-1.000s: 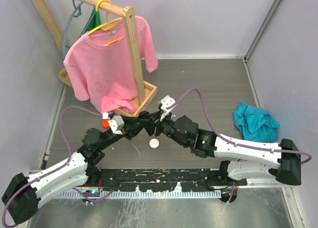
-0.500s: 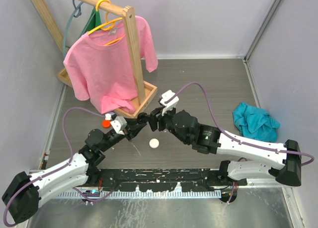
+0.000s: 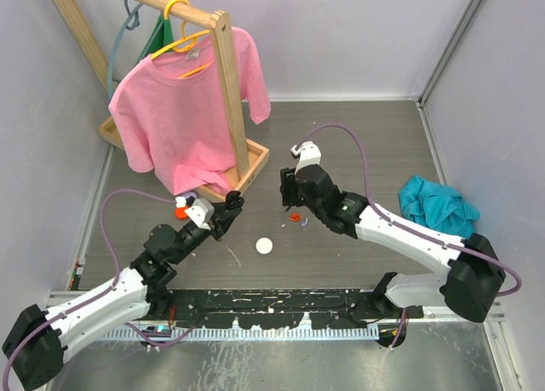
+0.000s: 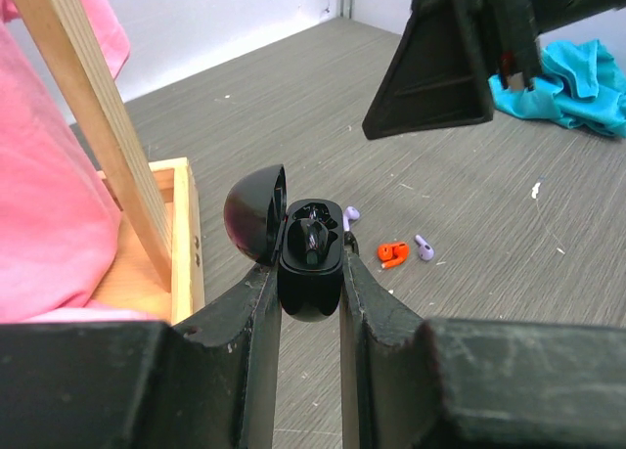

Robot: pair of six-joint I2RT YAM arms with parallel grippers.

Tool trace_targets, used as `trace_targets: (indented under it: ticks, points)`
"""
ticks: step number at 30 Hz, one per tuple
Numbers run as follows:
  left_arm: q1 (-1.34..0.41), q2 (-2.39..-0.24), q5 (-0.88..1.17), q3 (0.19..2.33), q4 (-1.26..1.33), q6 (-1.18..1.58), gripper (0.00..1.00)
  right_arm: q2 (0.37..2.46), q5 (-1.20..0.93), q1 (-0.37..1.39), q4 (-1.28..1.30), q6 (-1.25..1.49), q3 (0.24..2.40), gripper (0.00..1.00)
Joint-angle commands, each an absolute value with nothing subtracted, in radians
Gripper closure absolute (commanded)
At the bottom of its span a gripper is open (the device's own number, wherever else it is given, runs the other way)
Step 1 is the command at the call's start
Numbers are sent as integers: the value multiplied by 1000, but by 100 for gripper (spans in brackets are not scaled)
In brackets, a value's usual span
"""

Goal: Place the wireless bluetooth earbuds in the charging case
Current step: Pick up the earbud from the center of the board.

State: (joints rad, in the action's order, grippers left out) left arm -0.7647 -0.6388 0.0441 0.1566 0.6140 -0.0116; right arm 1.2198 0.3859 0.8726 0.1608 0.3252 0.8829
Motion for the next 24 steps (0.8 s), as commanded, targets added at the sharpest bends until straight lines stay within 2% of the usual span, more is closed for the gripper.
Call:
trace_targets:
  ticks: [1,13,24]
  points:
    - [-767,-639,17,172,625,-34,100,1283,332,830,133,376,874,42]
    - [-766,-634,31,173,613,-39,100,1515,253,755,101,394,898,55]
    - [-766,-648,49,181,606,-38,100,1633,184,726,25,391,902,60]
